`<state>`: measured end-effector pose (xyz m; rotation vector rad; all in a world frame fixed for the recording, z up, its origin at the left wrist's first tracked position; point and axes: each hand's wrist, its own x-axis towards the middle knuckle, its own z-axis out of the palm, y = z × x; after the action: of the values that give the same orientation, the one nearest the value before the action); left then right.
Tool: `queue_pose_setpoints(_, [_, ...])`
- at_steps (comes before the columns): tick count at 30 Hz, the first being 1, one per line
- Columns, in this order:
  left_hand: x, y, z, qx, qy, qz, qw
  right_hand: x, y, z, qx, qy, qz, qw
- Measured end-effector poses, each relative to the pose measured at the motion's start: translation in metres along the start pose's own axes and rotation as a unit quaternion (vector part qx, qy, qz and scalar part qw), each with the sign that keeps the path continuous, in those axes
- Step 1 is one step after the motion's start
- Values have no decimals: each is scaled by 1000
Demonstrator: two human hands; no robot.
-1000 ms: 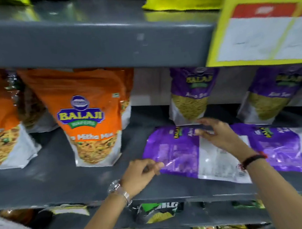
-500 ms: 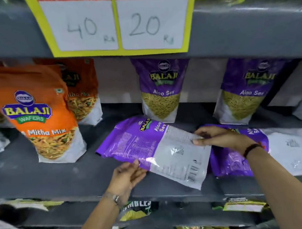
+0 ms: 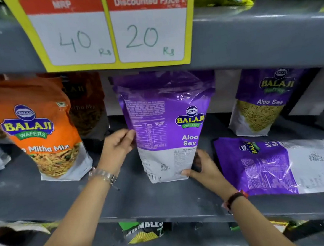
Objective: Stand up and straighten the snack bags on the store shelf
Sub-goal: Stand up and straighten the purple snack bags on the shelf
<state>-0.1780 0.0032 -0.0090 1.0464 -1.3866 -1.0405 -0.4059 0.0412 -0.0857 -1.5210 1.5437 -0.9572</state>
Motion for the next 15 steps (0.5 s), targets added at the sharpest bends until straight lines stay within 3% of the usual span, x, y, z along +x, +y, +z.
queue_pose_setpoints(2, [-8,-24,-6,-30,-25,-17,999,2,4,-1,12,-12,6,1000])
queue_pose_setpoints(4, [-16,-43,-12,-31,-104,-48,993,5,6,-5,33,-37,-6,999])
queue_pose_setpoints(7, [-23,-65,-2,59,-186,-95,976,8,1,-8,58,-78,-23,995])
queue_pose_setpoints(12, [-11,-79,15,119,-136,-101,978,-6,-7,3,95,-24,-38,994])
queue_pose_setpoints(15, [-9,-78,12,123,-68,-93,986,-29,-2,10,161,13,-37,986])
